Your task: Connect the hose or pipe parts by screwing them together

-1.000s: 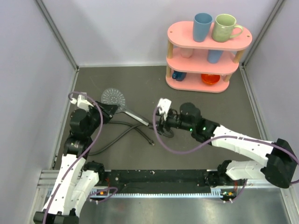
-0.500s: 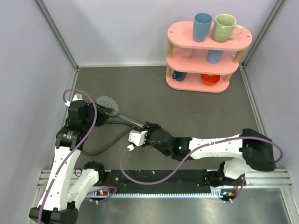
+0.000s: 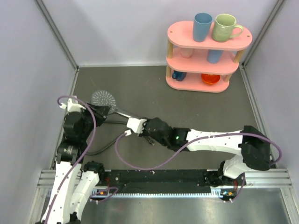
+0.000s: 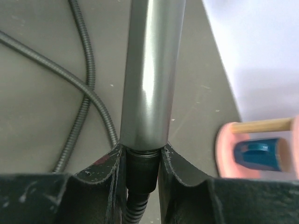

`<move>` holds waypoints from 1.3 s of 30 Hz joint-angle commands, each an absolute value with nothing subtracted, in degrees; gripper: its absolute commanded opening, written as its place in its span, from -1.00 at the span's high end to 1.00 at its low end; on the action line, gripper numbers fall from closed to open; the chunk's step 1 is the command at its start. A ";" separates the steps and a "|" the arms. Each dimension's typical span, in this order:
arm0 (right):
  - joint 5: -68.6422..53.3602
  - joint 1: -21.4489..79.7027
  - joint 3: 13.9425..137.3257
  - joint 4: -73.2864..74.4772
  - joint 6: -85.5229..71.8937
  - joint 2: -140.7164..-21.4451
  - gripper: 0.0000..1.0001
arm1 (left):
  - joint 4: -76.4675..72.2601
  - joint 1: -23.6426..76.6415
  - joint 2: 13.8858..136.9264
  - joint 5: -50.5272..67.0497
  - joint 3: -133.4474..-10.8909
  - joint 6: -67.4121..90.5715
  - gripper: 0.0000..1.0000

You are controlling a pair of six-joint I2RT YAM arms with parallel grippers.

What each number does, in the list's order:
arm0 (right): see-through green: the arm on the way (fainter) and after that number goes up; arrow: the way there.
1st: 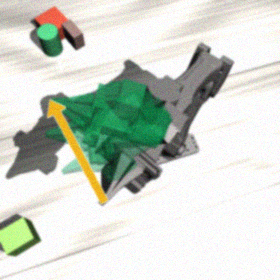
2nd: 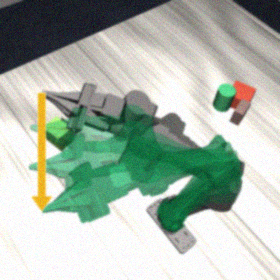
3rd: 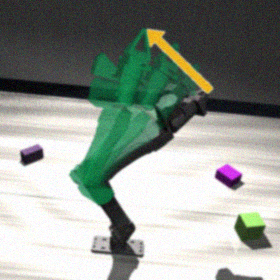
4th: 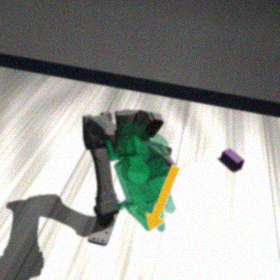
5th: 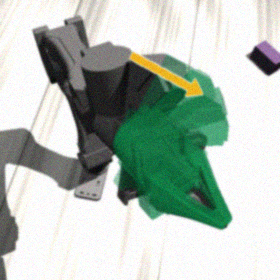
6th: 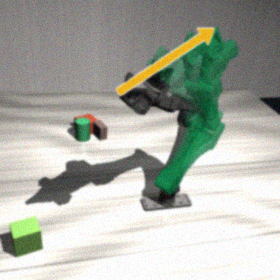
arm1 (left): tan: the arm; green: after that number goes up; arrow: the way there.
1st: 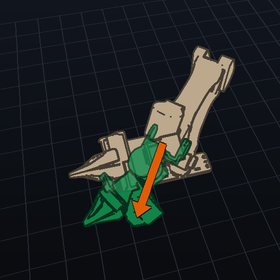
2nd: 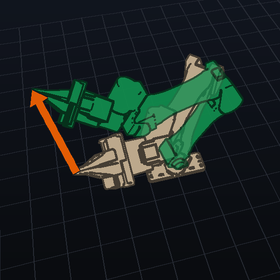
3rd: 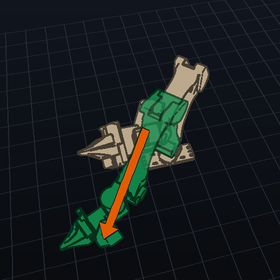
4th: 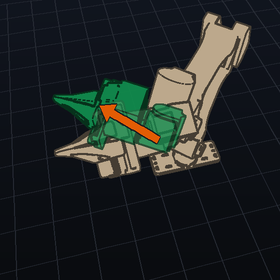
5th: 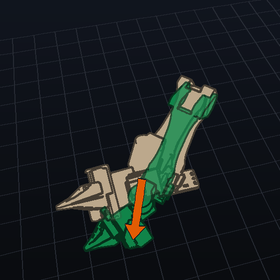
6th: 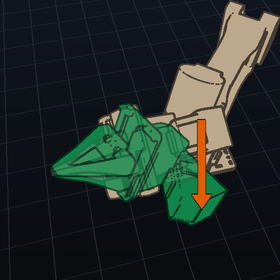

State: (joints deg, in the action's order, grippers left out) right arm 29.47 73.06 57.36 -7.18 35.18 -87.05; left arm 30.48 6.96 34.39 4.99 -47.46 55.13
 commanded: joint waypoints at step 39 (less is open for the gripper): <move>20.72 66.96 51.68 -4.30 29.87 -72.06 -0.28 | 36.35 7.74 43.94 5.01 -55.01 63.80 1.00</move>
State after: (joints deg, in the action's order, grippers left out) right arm -0.78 61.63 52.56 -0.84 18.83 -70.70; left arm 25.91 7.70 40.66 7.79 -46.83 58.92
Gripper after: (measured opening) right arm 0.641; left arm 0.325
